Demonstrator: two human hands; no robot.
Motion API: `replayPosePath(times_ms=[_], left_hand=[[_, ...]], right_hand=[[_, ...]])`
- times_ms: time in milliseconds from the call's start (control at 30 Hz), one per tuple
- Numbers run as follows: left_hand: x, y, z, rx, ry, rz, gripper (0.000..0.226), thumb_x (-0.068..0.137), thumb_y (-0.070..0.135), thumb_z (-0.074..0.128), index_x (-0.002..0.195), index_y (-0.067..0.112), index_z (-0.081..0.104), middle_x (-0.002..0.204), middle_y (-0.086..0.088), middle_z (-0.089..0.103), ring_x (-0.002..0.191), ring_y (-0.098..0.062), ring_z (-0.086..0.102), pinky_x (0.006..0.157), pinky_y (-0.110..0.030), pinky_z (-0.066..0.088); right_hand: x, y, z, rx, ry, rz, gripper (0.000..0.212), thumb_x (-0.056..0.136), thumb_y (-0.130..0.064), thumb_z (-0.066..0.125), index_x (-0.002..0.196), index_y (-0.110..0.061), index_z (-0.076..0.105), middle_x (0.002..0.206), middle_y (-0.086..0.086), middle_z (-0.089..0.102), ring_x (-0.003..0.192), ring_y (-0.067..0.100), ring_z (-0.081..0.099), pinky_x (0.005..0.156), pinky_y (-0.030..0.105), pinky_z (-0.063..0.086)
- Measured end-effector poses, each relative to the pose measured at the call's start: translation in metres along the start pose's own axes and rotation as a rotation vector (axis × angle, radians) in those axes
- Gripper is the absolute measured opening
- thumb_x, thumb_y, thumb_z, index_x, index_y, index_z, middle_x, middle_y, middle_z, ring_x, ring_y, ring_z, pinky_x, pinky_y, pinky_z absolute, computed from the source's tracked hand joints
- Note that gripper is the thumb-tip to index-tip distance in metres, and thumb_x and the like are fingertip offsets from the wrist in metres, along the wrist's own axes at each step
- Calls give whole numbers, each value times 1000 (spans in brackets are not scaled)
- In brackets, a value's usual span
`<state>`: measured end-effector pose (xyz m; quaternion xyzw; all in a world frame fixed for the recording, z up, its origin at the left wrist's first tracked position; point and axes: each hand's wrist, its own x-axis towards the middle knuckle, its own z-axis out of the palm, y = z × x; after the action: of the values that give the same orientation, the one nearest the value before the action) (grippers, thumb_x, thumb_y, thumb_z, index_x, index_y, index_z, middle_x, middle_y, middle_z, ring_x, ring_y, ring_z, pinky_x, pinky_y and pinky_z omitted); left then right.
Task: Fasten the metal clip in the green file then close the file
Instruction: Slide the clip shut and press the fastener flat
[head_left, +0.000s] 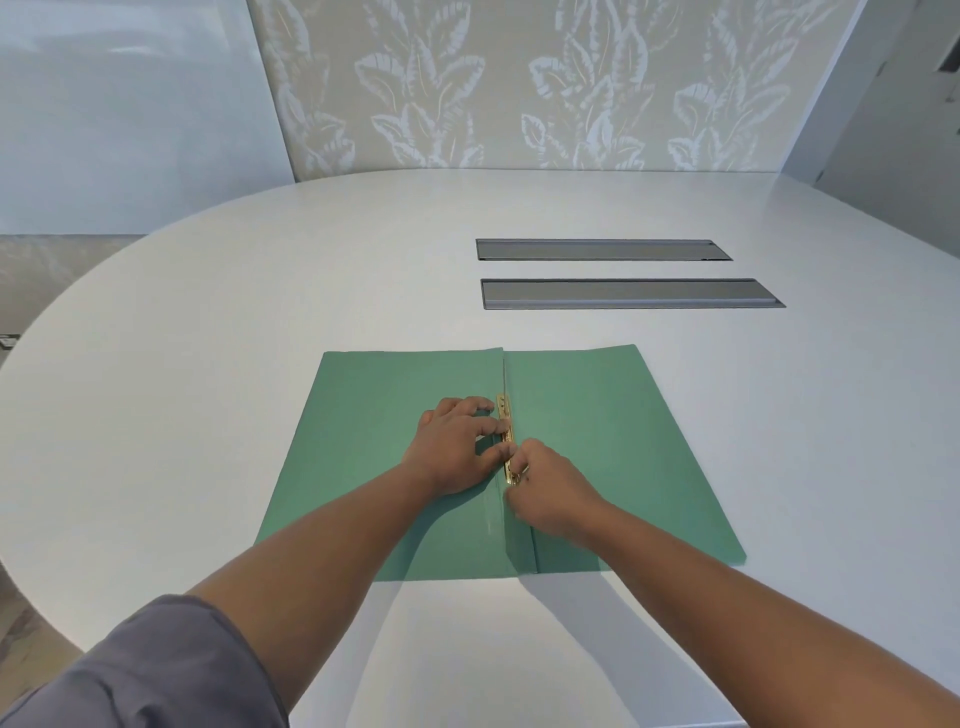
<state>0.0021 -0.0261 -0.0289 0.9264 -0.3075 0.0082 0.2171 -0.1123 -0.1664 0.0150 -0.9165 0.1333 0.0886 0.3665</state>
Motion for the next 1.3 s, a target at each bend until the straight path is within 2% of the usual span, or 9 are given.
replayPosePath(times_ms=[167, 267, 433, 600, 700, 800, 933, 1167, 1300], left_hand=[[0, 0, -1, -4, 5, 0, 44, 90, 65, 56, 127, 43, 66, 146, 12, 50, 137, -19, 34, 108, -44, 26], [0, 0, -1, -4, 2, 2, 45, 90, 65, 55, 128, 43, 65, 146, 12, 50, 137, -19, 34, 108, -45, 27], [-1, 0, -1, -9, 0, 5, 46, 90, 65, 54, 128, 43, 65, 146, 13, 50, 136, -19, 35, 107, -44, 26], [-1, -1, 0, -21, 2, 3, 47, 88, 67, 53, 127, 44, 65, 145, 13, 50, 136, -18, 34, 108, -44, 25], [0, -1, 1, -20, 1, 2, 48, 87, 68, 52, 127, 44, 65, 146, 14, 50, 136, -18, 34, 107, -43, 25], [0, -2, 1, -17, 7, 0, 48, 88, 68, 52, 127, 44, 65, 146, 14, 50, 136, -18, 34, 107, -43, 26], [0, -2, 1, -6, 11, 5, 49, 88, 70, 50, 128, 44, 65, 145, 14, 50, 136, -18, 35, 107, -43, 27], [-1, 0, 0, 5, 9, 10, 52, 89, 71, 48, 129, 43, 64, 145, 14, 50, 136, -18, 35, 107, -44, 27], [-1, 0, -1, 18, 0, 17, 53, 89, 72, 46, 130, 43, 64, 146, 13, 49, 137, -19, 35, 107, -45, 28]], right_hand=[[6, 3, -5, 168, -109, 102, 31, 85, -7, 62, 105, -25, 47, 86, 10, 67, 58, 16, 54, 43, 26, 37], [7, 3, -7, 176, -120, 129, 34, 83, -4, 60, 104, -27, 47, 85, 13, 69, 56, 16, 52, 40, 24, 35], [8, 1, -11, 229, -203, 156, 37, 86, 1, 52, 112, -25, 44, 71, 11, 62, 39, 9, 46, 37, 20, 30], [10, 1, -13, 163, -245, 126, 44, 87, -2, 54, 118, -29, 39, 72, 8, 63, 49, 13, 49, 38, 21, 33], [11, 3, -11, 119, -244, 107, 45, 86, -7, 58, 119, -31, 39, 71, 5, 65, 48, 12, 52, 36, 20, 34], [14, 5, -12, 83, -254, 107, 47, 85, -10, 60, 117, -35, 37, 67, 3, 64, 42, 9, 46, 36, 21, 31], [16, 6, -14, 65, -286, 116, 47, 87, -11, 62, 117, -37, 36, 65, 1, 62, 43, 10, 45, 39, 24, 31], [12, 11, -16, 136, -289, 45, 48, 88, -16, 72, 118, -33, 38, 65, 1, 65, 43, 9, 50, 41, 24, 36], [14, 16, -17, 213, -283, 31, 48, 87, -20, 74, 115, -34, 39, 62, -1, 65, 43, 11, 51, 38, 24, 34]])
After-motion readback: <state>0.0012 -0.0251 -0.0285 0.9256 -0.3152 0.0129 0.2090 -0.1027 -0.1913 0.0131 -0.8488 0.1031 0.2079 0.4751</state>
